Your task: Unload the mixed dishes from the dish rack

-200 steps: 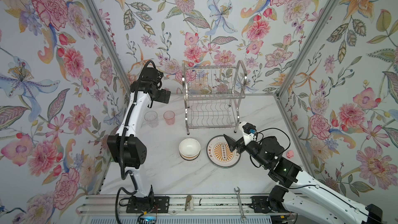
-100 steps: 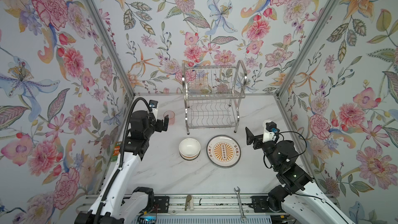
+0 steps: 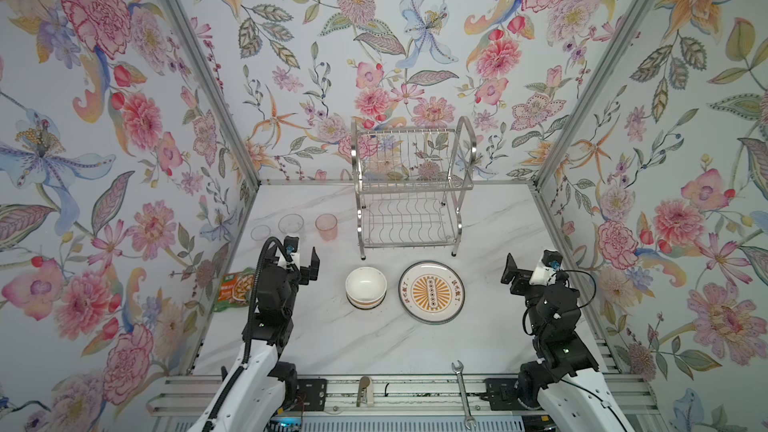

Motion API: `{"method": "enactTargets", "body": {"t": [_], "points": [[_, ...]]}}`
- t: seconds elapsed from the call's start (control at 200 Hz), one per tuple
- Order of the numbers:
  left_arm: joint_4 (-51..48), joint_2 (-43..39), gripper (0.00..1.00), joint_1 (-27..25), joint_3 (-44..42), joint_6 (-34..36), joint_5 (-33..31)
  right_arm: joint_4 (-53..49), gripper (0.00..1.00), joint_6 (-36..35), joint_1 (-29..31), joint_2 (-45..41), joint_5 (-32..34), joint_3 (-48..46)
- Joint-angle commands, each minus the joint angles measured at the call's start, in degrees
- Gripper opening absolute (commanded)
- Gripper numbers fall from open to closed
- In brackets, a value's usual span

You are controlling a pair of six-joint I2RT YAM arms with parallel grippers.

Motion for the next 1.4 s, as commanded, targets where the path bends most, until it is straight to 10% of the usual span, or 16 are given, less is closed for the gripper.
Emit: {"method": "enactTargets", "body": {"t": [0.0,0.375,0.986,1.396], "points": [[11.0,2.3,0.99,0.0,-2.5,-1.0,-5.0,4.0,0.99,4.5,-3.3,-0.9,0.9,-3.4],[32.3,18.3,0.99,0.2,-6.2,-3.5,-7.1,25.9,0.99,-0.8,-5.6,7.1,3.8,-12.0],[56.3,40.8,0.99,2.5,-5.6,-0.7,-5.9,62.7,0.99,-3.4,-7.9,52.9,-4.7,-6.1],[62.6,47.2,0.99,3.1,-7.2,-2.8,-11.2,63.6,0.99,-5.0,-8.1,64.4,-8.9,-0.6]]}}
